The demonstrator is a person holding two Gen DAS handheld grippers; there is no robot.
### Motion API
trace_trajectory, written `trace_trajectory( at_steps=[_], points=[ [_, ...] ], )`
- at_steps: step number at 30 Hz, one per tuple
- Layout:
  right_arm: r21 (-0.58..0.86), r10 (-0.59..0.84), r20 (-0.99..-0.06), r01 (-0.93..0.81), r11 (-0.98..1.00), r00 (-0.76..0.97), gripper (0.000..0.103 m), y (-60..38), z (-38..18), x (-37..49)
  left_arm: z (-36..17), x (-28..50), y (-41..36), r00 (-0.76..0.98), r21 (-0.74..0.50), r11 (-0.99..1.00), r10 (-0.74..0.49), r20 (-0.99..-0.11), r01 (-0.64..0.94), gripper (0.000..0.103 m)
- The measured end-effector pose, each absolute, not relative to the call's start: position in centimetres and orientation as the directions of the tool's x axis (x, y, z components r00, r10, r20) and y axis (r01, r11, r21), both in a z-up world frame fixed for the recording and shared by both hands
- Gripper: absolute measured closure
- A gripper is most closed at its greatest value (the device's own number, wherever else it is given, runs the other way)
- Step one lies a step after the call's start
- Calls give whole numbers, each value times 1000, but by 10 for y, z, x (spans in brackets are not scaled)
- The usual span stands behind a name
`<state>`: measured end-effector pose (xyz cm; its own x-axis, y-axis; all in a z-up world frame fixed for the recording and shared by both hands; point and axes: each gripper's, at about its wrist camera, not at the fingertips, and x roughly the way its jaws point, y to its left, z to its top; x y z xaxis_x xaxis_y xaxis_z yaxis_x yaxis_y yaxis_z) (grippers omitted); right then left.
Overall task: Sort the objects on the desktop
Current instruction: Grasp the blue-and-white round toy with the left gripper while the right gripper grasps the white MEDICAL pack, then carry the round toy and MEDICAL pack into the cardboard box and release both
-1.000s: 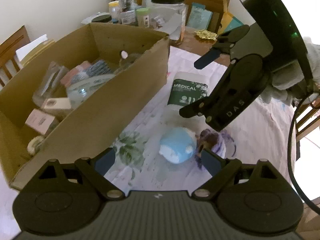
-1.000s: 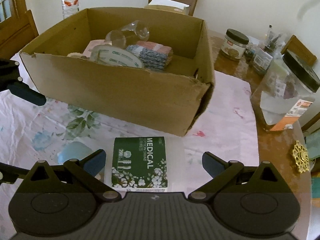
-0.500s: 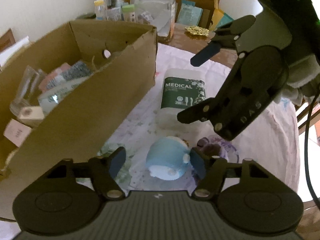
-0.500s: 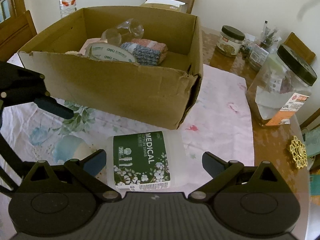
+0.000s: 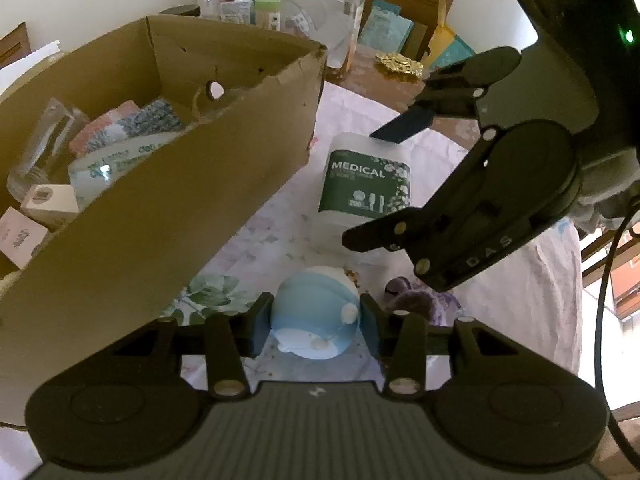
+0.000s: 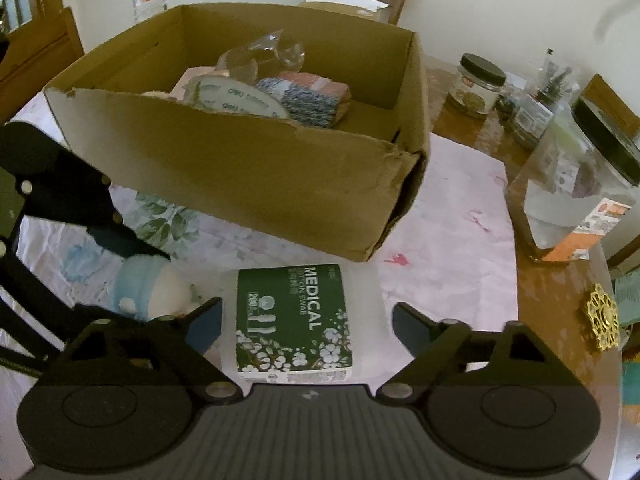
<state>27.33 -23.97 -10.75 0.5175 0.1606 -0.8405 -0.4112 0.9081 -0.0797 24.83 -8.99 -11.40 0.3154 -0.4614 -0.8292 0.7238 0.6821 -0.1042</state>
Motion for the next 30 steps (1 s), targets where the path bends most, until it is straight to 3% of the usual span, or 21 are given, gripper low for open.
trace_trajectory(
  at_steps=[12,30],
  points=[
    [-96,151,-841,-417,904,520,16,-238,-94,268,-84,236,-76,358,-63,679,-461,-812,731,59],
    [-202,145,-799,-487,850,584,16,-219,-23,240,-21,225,-60,403,-36,674,-484,-777,738,59]
  ],
)
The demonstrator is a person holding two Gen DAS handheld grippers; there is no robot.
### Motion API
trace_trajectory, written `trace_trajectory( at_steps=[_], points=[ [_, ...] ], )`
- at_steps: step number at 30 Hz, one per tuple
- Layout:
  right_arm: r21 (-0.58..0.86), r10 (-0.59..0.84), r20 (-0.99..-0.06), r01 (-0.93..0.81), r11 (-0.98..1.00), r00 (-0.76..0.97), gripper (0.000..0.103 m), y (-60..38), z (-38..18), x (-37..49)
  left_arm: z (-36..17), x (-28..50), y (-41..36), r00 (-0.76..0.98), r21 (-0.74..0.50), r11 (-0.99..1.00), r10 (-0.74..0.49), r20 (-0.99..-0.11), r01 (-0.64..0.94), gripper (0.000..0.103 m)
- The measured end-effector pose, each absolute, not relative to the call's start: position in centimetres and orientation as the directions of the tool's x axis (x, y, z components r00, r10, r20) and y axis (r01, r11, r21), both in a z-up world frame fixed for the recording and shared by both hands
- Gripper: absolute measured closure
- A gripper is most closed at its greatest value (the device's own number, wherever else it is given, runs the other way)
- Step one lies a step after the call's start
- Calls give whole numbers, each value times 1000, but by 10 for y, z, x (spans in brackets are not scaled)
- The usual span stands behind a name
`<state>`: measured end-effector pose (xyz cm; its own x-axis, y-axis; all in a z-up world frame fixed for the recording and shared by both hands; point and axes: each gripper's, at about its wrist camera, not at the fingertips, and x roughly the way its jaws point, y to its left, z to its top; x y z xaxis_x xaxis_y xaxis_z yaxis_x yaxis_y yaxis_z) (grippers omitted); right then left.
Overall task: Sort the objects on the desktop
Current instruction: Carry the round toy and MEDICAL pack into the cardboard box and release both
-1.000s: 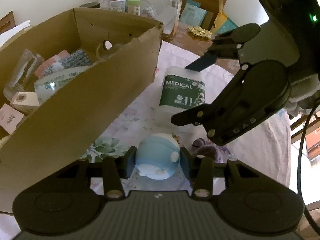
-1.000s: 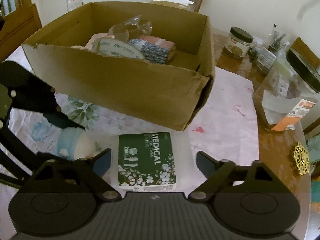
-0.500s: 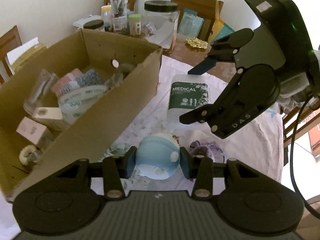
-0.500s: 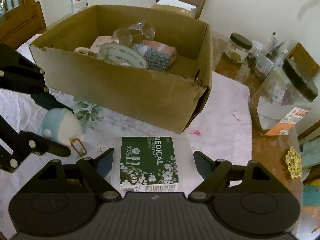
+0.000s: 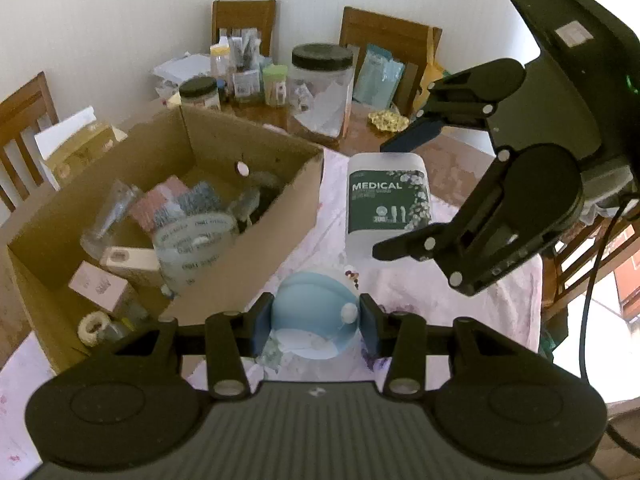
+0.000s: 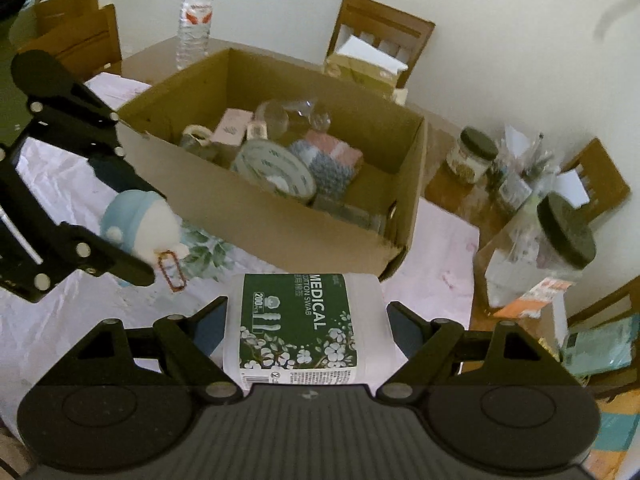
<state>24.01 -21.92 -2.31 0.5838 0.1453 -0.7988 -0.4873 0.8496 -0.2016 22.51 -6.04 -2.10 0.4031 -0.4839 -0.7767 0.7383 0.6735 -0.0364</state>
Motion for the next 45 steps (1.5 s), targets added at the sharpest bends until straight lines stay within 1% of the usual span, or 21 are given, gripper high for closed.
trace_trajectory(
  at_steps=[9,24,31,45],
  points=[
    [-234,150,-769,-493,838,622,16,-210,9,241,5,228,-56,447,-9,673,-500,-742,739,59],
    [-264,182,-734,-521,812,654,16,-201,38,279,34,261,-37,559,36,752,-456,-692,658,59],
    [-276,195,-731,-545,792,654,16,-198,40,306,34,276,-29,583,40,785,-423,-694,618,59],
    [-308,192,-770,-618,723,609,16,-187,23,384,25,302,-19,595,36,836,-358,-720,547,59]
  ],
)
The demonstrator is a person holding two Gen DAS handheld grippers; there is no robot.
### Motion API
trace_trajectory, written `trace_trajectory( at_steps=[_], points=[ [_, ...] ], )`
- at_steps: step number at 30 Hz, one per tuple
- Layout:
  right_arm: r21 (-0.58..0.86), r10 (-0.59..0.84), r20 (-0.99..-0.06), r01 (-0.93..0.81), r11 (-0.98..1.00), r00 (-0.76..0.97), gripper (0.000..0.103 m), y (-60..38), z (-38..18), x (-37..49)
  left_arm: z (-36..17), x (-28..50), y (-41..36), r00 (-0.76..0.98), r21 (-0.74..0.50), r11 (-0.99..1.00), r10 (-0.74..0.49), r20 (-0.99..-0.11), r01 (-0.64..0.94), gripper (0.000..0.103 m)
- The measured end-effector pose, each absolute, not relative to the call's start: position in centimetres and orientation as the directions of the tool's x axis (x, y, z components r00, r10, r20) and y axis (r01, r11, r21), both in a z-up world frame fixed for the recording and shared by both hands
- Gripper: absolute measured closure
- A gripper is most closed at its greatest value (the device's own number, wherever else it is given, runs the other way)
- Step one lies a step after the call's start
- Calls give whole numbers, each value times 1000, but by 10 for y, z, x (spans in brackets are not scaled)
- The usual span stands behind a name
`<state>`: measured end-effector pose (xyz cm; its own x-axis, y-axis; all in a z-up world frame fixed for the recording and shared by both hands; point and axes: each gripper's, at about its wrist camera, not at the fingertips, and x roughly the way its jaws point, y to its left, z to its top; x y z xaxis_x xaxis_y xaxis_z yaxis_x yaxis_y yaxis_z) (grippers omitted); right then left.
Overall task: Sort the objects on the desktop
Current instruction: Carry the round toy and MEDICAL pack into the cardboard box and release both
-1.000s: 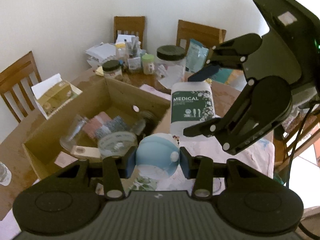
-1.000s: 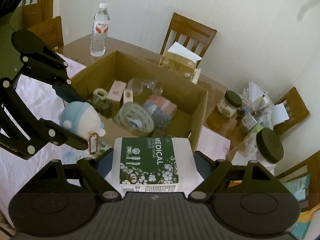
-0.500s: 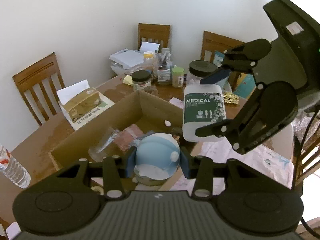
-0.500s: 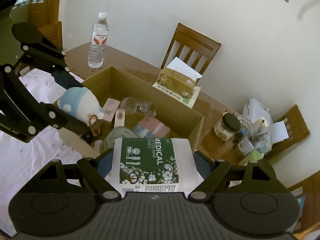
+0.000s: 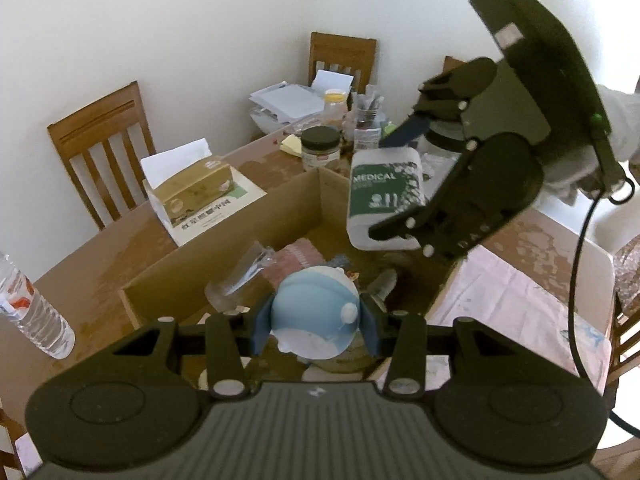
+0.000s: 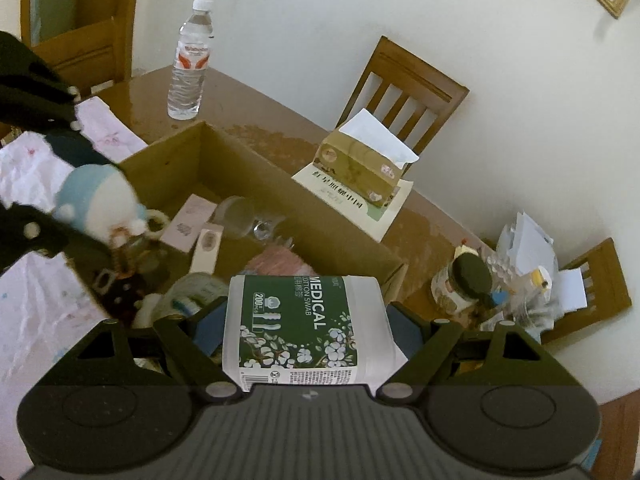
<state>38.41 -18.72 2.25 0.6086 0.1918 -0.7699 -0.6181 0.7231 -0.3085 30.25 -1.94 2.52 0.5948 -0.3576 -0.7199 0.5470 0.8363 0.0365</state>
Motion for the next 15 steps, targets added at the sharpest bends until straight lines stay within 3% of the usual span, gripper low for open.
trace_trajectory(
  at_steps=[7,12,15],
  points=[
    [-343,178,-760,-619,707,625,14,-183,22,410,23,312,-19,598,39,849,-336,-728,526,59],
    [-335,193,-740,-601,726,645,1,-191,25,407,18,317,-19,595,43,854,-324,-735,518,59],
    [-319,200,-744,-602,732,638,0,-195,26,401,13,324,-18,593,45,859,-312,-742,510,59]
  ],
)
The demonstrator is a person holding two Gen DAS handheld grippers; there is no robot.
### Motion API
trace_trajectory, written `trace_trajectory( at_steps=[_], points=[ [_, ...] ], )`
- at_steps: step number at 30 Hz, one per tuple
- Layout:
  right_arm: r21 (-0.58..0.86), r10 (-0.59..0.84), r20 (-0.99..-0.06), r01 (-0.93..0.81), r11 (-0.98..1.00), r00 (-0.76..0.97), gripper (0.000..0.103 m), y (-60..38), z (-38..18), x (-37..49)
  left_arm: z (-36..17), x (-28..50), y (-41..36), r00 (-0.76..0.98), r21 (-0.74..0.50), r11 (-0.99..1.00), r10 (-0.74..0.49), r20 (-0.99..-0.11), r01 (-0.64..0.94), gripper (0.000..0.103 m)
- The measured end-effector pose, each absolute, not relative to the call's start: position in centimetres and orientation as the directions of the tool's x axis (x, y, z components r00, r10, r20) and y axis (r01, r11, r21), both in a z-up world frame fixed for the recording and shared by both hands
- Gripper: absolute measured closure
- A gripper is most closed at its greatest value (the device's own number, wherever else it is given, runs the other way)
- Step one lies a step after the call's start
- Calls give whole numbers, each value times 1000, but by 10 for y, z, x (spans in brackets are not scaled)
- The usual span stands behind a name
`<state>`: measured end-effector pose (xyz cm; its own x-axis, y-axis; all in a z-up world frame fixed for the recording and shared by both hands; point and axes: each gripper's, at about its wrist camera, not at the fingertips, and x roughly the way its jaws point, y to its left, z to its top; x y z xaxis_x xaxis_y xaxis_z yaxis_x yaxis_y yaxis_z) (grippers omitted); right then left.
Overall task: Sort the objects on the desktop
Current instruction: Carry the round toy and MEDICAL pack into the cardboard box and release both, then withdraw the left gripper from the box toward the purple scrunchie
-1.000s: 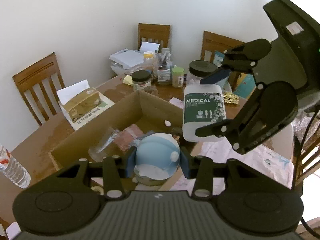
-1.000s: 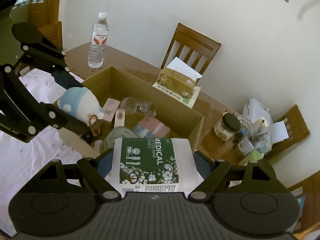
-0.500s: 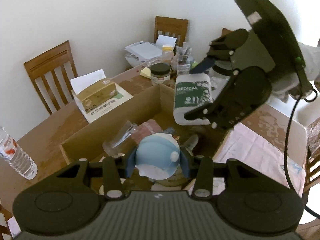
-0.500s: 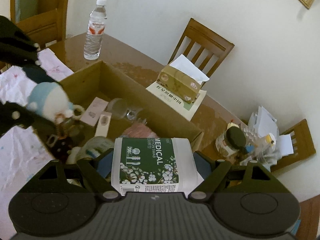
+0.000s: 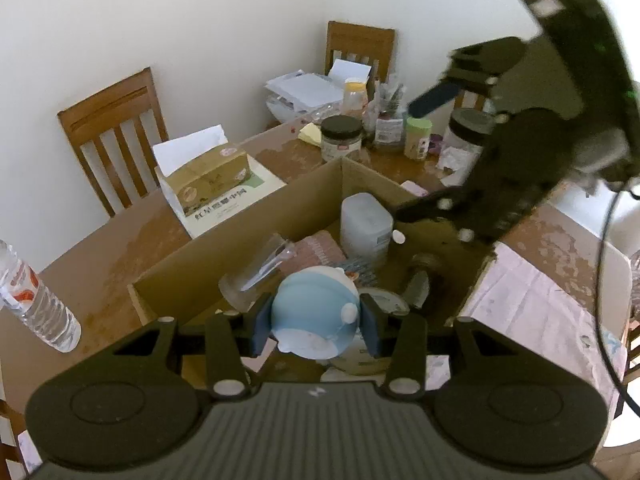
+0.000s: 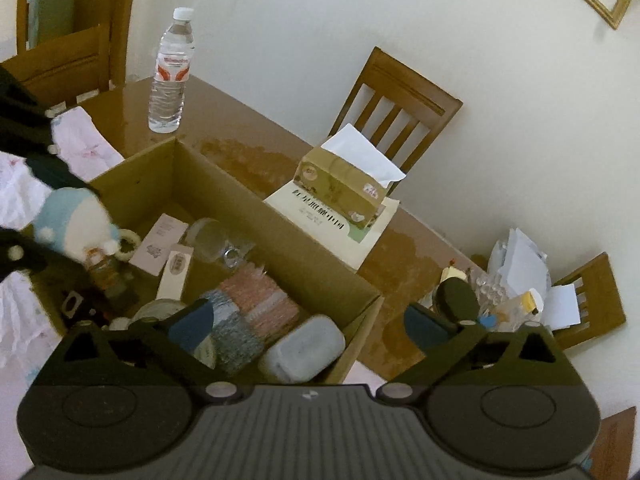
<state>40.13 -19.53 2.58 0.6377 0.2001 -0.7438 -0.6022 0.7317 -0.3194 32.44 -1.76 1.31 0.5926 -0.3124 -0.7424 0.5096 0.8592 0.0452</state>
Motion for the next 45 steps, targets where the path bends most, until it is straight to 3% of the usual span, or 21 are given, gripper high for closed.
trace_trajectory(
  at_steps=[7,9,11,34,45],
  points=[
    [-312,203,-742,-597,739,639,0,-203,31,380,6,338,-14,596,59,875,-277,-753,481,56],
    [-314,204,-739,-597,739,642,0,-204,33,375,5,340,-13,592,60,880,-266,-761,472,34],
    [-313,206,-734,-592,742,647,0,-206,35,370,5,341,-11,602,57,889,-260,-755,455,27],
    [-247,198,-734,-527,814,650,0,-220,37,307,21,290,-31,600,52,841,-339,-725,539,19],
    [-165,139,-757,-393,905,638,0,-241,11,254,11,244,-53,557,41,774,-418,-718,632,17]
  ],
)
